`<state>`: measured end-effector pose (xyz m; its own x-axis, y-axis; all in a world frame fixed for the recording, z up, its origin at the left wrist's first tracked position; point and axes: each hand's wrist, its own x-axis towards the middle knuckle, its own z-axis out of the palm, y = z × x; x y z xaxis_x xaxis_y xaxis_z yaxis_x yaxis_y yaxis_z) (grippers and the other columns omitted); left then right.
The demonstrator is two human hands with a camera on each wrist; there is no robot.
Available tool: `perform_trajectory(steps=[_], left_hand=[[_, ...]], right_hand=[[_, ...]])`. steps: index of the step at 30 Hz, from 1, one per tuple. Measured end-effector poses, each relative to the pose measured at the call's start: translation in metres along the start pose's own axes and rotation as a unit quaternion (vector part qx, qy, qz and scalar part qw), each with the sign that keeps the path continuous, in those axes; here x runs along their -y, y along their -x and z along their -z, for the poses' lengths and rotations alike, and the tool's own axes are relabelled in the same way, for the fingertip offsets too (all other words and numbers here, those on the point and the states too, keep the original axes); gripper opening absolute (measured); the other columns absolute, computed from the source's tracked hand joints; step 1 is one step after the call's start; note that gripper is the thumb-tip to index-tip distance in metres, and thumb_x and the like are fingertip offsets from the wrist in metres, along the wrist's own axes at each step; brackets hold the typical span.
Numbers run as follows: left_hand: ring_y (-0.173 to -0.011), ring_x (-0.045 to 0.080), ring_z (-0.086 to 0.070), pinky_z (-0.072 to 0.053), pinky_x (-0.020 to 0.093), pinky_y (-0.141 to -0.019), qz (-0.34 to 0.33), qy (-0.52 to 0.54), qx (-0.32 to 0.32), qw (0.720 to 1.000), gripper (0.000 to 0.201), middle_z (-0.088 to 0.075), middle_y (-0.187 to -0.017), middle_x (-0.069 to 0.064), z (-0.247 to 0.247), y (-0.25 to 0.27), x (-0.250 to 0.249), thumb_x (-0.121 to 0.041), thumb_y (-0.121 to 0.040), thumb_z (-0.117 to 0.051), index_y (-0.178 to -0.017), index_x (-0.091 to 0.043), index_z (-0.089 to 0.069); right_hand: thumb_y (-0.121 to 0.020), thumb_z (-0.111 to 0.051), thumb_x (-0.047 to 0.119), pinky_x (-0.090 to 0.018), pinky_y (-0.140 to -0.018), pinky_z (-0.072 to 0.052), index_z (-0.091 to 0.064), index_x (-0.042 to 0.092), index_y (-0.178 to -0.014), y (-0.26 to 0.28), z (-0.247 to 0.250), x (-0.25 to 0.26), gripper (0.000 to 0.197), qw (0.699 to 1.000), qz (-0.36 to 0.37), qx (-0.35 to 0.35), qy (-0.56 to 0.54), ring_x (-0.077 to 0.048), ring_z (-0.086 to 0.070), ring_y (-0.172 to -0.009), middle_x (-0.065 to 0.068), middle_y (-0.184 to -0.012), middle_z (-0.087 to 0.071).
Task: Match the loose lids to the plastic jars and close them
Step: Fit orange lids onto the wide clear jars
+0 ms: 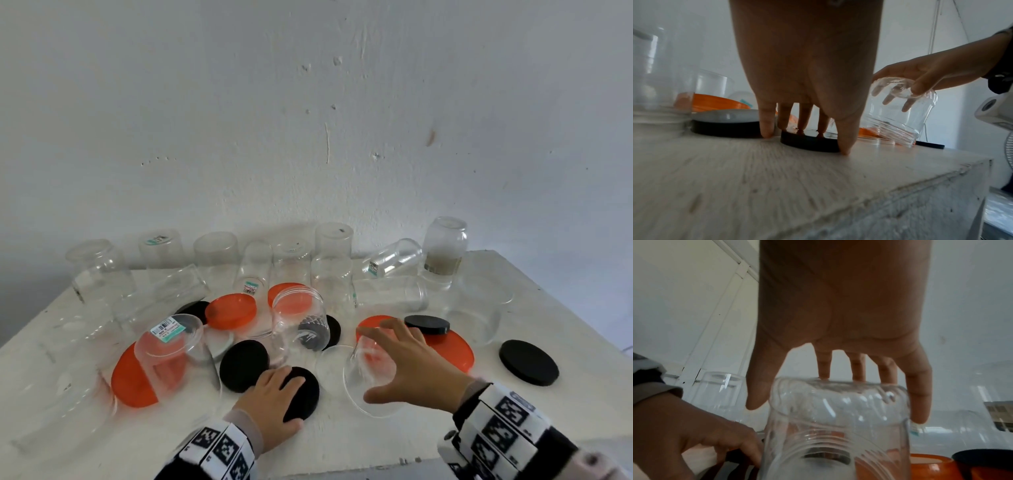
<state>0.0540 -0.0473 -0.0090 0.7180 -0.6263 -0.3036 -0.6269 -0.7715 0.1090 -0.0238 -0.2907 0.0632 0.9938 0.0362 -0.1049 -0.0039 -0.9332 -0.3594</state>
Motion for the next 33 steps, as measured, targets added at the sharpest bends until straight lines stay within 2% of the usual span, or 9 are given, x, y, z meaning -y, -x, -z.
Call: perform_trajectory(steps=[3, 7, 11, 15, 18, 22, 25, 29, 33], left_hand=[[-0.139, 0.02, -0.017, -0.026, 0.035, -0.111, -0.014, -0.029, -0.019, 0.999, 0.066, -0.018, -0.151, 0.0, 0.008, -0.003, -0.013, -0.048, -0.089, -0.045, -0.147, -0.024, -0.021], [-0.132, 0.016, -0.026, -0.026, 0.026, -0.108, -0.081, 0.022, -0.064, 0.994, 0.061, -0.035, -0.142, -0.003, 0.022, -0.02, -0.046, -0.046, -0.091, -0.046, -0.144, -0.023, -0.029], [-0.137, 0.016, -0.025, -0.024, 0.029, -0.113, -0.091, 0.095, -0.062, 0.989, 0.06, -0.032, -0.146, -0.001, 0.037, -0.054, -0.078, -0.044, -0.093, -0.048, -0.145, -0.021, -0.028], [-0.137, 0.022, -0.023, -0.024, 0.035, -0.111, -0.041, 0.103, -0.039, 0.993, 0.065, -0.027, -0.147, 0.004, 0.052, -0.09, -0.099, -0.042, -0.092, -0.051, -0.146, -0.02, -0.022], [-0.137, 0.027, -0.022, -0.028, 0.039, -0.111, -0.003, 0.11, -0.029, 0.994, 0.073, -0.023, -0.148, 0.009, 0.059, -0.111, -0.109, -0.047, -0.089, -0.053, -0.147, -0.019, -0.019], [-0.135, 0.034, -0.026, -0.031, 0.043, -0.108, 0.059, 0.105, 0.0, 0.993, 0.089, -0.022, -0.147, 0.015, 0.061, -0.128, -0.118, -0.059, -0.083, -0.056, -0.149, -0.018, -0.012], [-0.133, 0.035, -0.03, -0.032, 0.043, -0.108, 0.085, 0.125, 0.02, 0.988, 0.096, -0.028, -0.144, 0.018, 0.057, -0.137, -0.121, -0.063, -0.08, -0.057, -0.149, -0.016, -0.009], [-0.133, 0.033, -0.034, -0.034, 0.042, -0.108, 0.083, 0.17, 0.018, 0.982, 0.099, -0.029, -0.144, 0.017, 0.053, -0.14, -0.119, -0.064, -0.079, -0.059, -0.15, -0.017, -0.008], [-0.128, 0.029, -0.041, -0.039, 0.038, -0.105, 0.068, 0.234, 0.004, 0.97, 0.099, -0.032, -0.142, 0.015, 0.054, -0.138, -0.11, -0.066, -0.076, -0.06, -0.149, -0.019, -0.01]], right_hand=[[-0.057, -0.071, 0.062, -0.028, -0.097, -0.037, -0.015, 0.055, -0.138, 0.009, 0.01, -0.016, 0.099, 0.999, 0.003, -0.012, -0.033, -0.018, -0.024, -0.123, 0.02, -0.127, -0.018], [-0.05, -0.074, 0.059, -0.023, -0.095, -0.035, -0.022, 0.049, -0.133, 0.023, 0.026, -0.039, 0.098, 0.996, -0.02, -0.057, -0.062, -0.014, -0.028, -0.118, 0.019, -0.116, -0.017], [-0.054, -0.083, 0.047, -0.023, -0.094, -0.042, -0.029, 0.045, -0.127, 0.035, 0.038, -0.062, 0.09, 0.987, -0.055, -0.101, -0.109, -0.015, -0.04, -0.114, 0.013, -0.12, -0.023], [-0.056, -0.085, 0.046, -0.004, -0.076, -0.039, -0.034, 0.039, -0.123, 0.046, 0.04, -0.085, 0.085, 0.974, -0.079, -0.155, -0.147, 0.001, -0.048, -0.103, 0.016, -0.119, -0.033], [-0.055, -0.084, 0.05, -0.008, -0.077, -0.039, -0.036, 0.037, -0.121, 0.051, 0.035, -0.099, 0.083, 0.962, -0.105, -0.18, -0.175, 0.0, -0.049, -0.104, 0.016, -0.119, -0.04], [-0.055, -0.087, 0.044, -0.023, -0.085, -0.044, -0.042, 0.037, -0.113, 0.056, 0.03, -0.113, 0.074, 0.932, -0.151, -0.184, -0.274, -0.001, -0.051, -0.102, 0.012, -0.115, -0.05], [-0.047, -0.089, 0.043, -0.022, -0.079, -0.047, -0.045, 0.038, -0.11, 0.062, 0.027, -0.118, 0.077, 0.895, -0.166, -0.172, -0.376, -0.008, -0.056, -0.1, 0.005, -0.113, -0.054], [-0.036, -0.082, 0.05, -0.022, -0.083, -0.047, -0.047, 0.033, -0.124, 0.066, 0.018, -0.114, 0.097, 0.872, -0.162, -0.151, -0.437, -0.011, -0.059, -0.104, 0.001, -0.119, -0.049], [-0.046, -0.081, 0.04, -0.014, -0.07, -0.049, -0.057, 0.029, -0.115, 0.066, 0.011, -0.105, 0.073, 0.866, -0.137, -0.153, -0.456, -0.004, -0.065, -0.092, 0.004, -0.109, -0.064]])
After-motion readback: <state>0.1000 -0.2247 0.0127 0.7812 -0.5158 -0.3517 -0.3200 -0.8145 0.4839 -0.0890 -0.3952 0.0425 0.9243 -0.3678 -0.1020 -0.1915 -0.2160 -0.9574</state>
